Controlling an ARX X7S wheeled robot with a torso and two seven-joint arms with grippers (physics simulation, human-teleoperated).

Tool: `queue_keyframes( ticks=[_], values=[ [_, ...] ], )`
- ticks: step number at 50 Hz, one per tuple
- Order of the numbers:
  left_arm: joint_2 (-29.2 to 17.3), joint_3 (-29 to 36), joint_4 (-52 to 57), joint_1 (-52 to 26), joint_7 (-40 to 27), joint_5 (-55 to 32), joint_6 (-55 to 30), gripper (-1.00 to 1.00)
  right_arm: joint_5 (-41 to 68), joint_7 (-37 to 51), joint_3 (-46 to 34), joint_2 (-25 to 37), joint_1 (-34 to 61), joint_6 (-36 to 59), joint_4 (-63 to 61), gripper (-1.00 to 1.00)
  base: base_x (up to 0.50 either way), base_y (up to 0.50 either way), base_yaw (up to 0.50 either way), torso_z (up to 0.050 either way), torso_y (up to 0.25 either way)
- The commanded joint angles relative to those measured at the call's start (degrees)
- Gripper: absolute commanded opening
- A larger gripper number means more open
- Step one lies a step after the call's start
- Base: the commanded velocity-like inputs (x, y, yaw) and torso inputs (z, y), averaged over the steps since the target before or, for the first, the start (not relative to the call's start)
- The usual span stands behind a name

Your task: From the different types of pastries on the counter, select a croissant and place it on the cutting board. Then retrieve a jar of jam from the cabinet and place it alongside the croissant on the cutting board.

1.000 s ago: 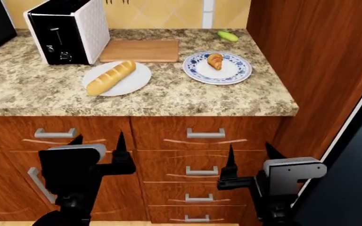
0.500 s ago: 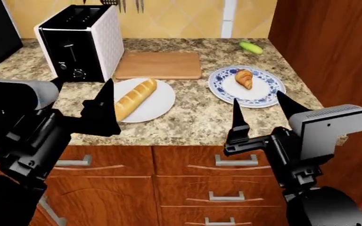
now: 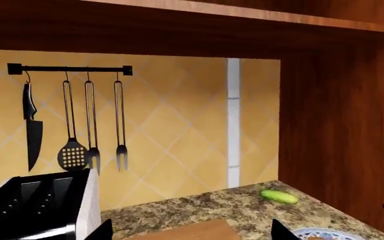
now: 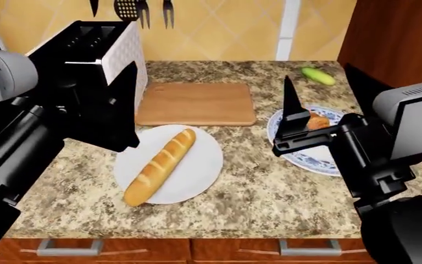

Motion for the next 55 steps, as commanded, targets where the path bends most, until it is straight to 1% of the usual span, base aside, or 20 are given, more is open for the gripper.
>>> queue_keyframes(
  ticks=[1,7,12,18,24,30,35,43,50,55],
  values=[
    [-3.6,3.0,-1.5,-3.5,-7.2,-8.0,2.7,1.00,2.5,0.6,1.9,0.2,4.4,5.7,-2.8,1.00,0.16,0.00,0.00,0.000,0.000],
    [-4.0,4.7,-1.1,-4.4,-8.5,-9.2,3.7,1.00,3.1,0.9,2.4,0.5,4.9,6.8,-3.1,1.00,0.13,0.00,0.00,0.000,0.000],
    [-4.4,5.7,-0.9,-5.0,-9.4,-10.0,4.6,1.00,3.4,0.8,2.4,0.8,4.6,6.4,-3.1,1.00,0.25,0.21,0.00,0.000,0.000],
    [-4.7,7.3,-0.7,-6.2,-10.6,-11.0,5.6,1.00,3.8,1.1,2.6,1.0,5.1,7.1,-3.2,1.00,0.02,0.00,0.00,0.000,0.000],
    [-5.2,8.8,-1.0,-7.4,-11.4,-11.6,6.2,1.00,5.1,1.1,3.8,1.1,6.5,9.3,-4.0,1.00,0.17,0.00,0.00,0.000,0.000],
    [-6.6,11.4,-1.9,-10.9,-13.8,-13.9,7.8,1.00,7.0,0.9,5.2,1.3,8.8,12.7,-4.9,1.00,0.17,0.00,0.00,0.000,0.000],
    [-8.1,12.9,-3.0,-13.9,-15.2,-15.4,8.7,1.00,9.7,0.0,7.8,1.0,11.3,16.8,-5.8,1.00,0.23,0.00,0.00,0.000,0.000],
    [-9.7,13.6,-4.5,-15.9,-15.2,-15.1,8.6,1.00,15.7,-1.8,11.3,2.2,17.3,26.8,-7.1,1.00,0.23,0.00,0.00,0.000,0.000],
    [-10.6,14.7,-4.3,-17.3,-16.4,-16.5,9.7,1.00,24.9,2.7,13.6,4.0,17.8,27.3,-6.0,1.00,0.25,0.00,0.00,0.000,0.000],
    [-10.7,15.0,-4.1,-17.3,-16.5,-16.6,10.0,1.00,28.5,4.9,14.2,5.0,17.5,26.7,-5.6,1.00,0.25,0.00,0.00,0.000,0.000]
  ],
)
